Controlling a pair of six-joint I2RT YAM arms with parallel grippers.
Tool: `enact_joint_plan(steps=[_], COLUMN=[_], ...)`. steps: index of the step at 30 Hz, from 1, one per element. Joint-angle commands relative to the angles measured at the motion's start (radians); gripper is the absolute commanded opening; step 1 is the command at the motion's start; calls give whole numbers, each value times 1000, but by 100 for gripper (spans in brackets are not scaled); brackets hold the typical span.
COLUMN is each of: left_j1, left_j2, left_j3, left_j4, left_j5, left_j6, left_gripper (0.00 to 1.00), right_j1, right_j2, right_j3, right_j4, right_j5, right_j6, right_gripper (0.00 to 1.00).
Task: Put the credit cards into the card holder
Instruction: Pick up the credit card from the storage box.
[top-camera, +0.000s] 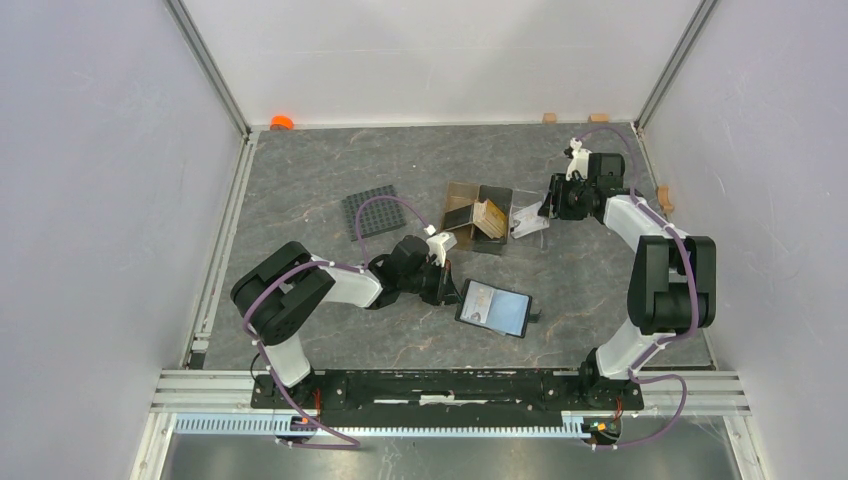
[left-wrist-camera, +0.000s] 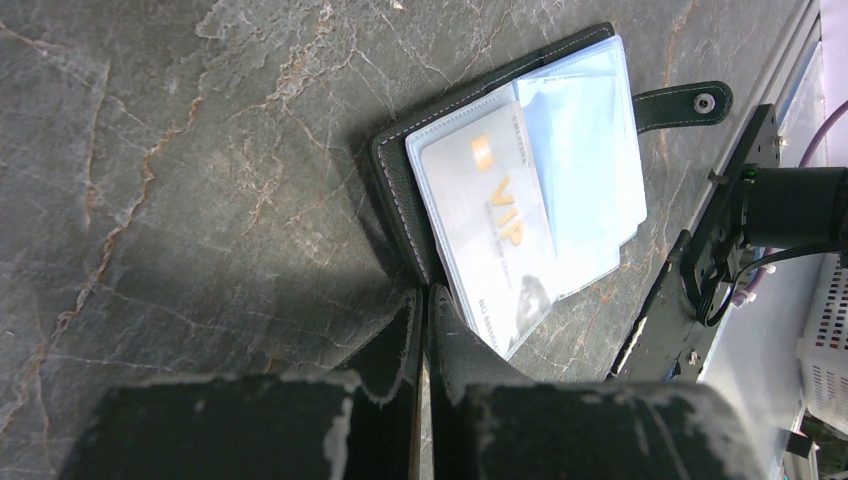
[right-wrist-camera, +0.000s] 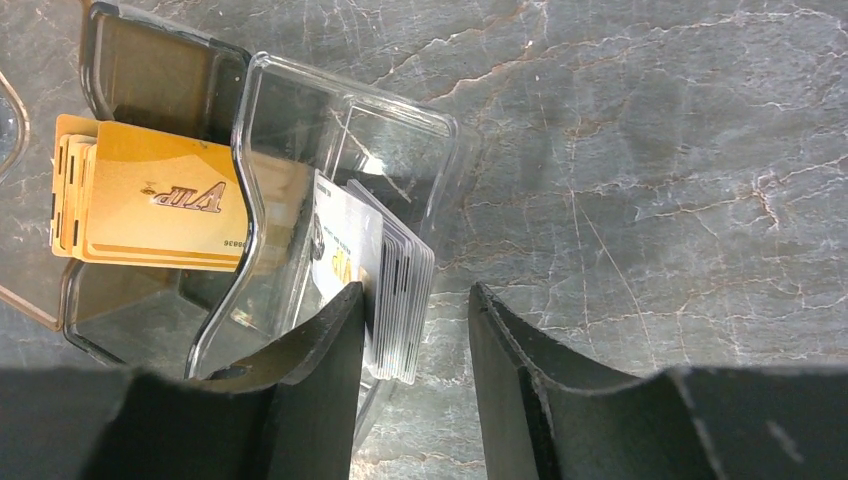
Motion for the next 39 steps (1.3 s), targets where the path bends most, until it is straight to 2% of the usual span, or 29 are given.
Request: enact_joint_plan(steps=[1,5,10,17,20,30,37,39], left_j1=[-2,-2,-2,-2,-2,-2,-2,-2], left_j2=[32,32,33,34,36,35,35,34], left_j3=[-13,-14,-14,-13,-12,-12,-11,-11], left_j4=[-95,-95,-95,-95,-95,-95,-95,-95], left_j5=[-6,-7,-6,-3,-2,1,4,5], left_j6=[2,3,3,0,0,-1,-1,-1], left_gripper=[2,2,2,2,2,2,2,2], right_j1=[-5,-6,-7,-5,-6,-5,1,6], right_j2=[-36,-46,-53,-64,-67,-17,-4,1], right_j3=[30,28,25,26,27,39,41,42], right_j4=[-20,-26,-26,-27,-25,-36,-38,-41], right_j5=[74,107,102,103,91,-14,-21,-19], right_j6=[-29,-36,-36,-36,-39,-43,-52,-56], right_gripper=[47,43,30,24,17,18,19,13])
